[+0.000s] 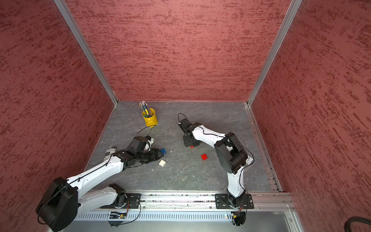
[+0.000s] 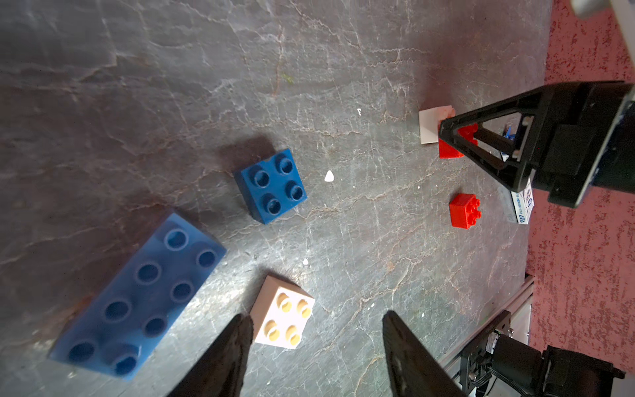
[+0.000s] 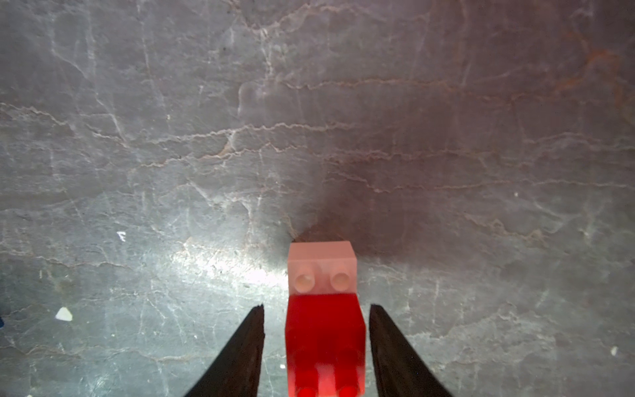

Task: Assemble the letter y with lego
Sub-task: Assemble the lego brick with the lego brick, then move the lego brick at the center of the board.

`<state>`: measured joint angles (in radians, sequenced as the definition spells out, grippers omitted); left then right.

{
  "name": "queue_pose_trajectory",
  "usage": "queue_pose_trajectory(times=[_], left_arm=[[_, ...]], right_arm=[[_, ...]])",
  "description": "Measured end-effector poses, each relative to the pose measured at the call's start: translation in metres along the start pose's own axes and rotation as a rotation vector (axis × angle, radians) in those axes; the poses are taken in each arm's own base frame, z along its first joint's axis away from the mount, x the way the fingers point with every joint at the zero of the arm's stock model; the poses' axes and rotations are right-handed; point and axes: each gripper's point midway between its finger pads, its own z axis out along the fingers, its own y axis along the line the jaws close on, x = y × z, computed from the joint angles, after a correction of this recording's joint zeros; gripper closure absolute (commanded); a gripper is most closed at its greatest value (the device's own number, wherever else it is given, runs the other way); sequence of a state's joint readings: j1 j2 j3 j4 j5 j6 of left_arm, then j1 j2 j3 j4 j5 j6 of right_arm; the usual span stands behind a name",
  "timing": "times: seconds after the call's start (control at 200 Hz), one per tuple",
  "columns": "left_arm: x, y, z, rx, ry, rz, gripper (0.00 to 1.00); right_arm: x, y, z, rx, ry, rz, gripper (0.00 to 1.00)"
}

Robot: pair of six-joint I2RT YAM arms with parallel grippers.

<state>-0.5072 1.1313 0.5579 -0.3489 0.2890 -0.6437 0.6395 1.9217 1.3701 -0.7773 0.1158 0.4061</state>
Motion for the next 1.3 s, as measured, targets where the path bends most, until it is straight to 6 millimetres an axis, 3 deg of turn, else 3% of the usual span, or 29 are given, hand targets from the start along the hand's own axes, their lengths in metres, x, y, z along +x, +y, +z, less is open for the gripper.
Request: queue_pose_trajectory(times=[0.155, 0.391, 0.491, 0.872, 1.032, 1.303], left_arm=[[-0.004, 0.005, -0.004, -0.050, -0.010, -0.035, 0.35], [0.006, 0.028, -0.008, -0.168, 0.005, -0.150, 0.32], [0.010, 0.035, -0.009, -0.206, 0.007, -0.200, 0.30], [0.020, 0.071, 0.004, -0.393, 0.033, -0.333, 0.25], [0.010, 0.076, 0.008, -0.429, 0.016, -0.349, 0.20], [-0.013, 0.073, 0.021, -0.452, 0.013, -0.329, 0.27]], right_arm=[[-0.005, 0.000, -0.010, -0.008, -0.026, 0.005, 0.46], [-0.019, 0.002, -0.064, -0.095, -0.174, 0.036, 0.43], [-0.018, 0.004, -0.075, -0.133, -0.208, 0.046, 0.43], [0.011, 0.004, -0.053, -0.181, -0.158, 0.068, 0.43], [0.013, 0.004, -0.059, -0.200, -0.180, 0.080, 0.43], [0.017, 0.003, -0.058, -0.213, -0.189, 0.102, 0.43]])
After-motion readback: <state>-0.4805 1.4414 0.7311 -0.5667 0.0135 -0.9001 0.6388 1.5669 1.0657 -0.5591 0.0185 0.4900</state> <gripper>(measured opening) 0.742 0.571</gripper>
